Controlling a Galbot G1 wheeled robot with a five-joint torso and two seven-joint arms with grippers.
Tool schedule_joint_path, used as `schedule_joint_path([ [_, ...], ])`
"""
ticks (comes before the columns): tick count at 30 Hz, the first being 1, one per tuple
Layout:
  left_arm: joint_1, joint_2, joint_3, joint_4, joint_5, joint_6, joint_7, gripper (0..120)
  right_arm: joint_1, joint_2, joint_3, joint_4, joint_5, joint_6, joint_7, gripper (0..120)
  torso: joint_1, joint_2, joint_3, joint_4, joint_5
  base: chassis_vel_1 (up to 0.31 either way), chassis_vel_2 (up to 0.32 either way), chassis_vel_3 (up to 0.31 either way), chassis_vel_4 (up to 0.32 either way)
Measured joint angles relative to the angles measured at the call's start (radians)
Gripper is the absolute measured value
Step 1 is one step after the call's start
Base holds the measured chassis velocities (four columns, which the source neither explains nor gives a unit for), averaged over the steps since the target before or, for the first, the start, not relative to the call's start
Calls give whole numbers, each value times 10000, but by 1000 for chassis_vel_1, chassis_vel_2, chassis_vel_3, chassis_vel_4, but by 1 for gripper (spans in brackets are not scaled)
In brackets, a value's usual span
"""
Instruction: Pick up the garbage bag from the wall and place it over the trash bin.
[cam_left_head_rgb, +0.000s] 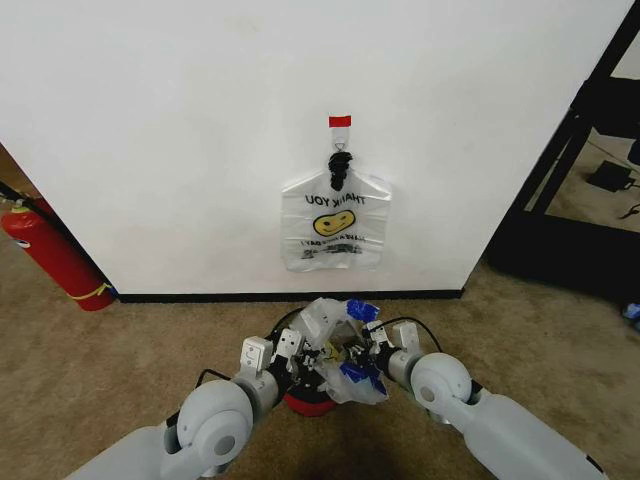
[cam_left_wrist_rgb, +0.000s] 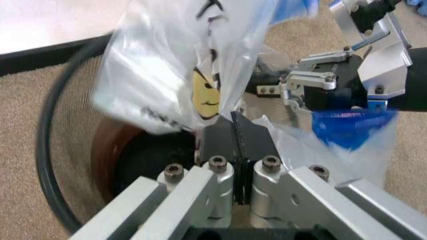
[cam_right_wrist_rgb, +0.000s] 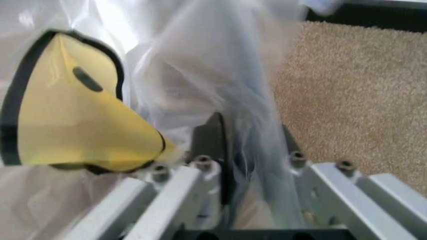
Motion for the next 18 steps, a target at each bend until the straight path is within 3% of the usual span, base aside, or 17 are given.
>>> schedule_joint_path([
  [4,46,37,-15,-39,53,0,2,0,-177,11,140,146,-18,60,113,2,0,0,0,2,2,0,0,0,0],
  [18,564,375,-660,-783,97,64,18,0,-1586,57,1747,1288,-201,536,597,1,0,0,0,3,2,0,0,0,0],
])
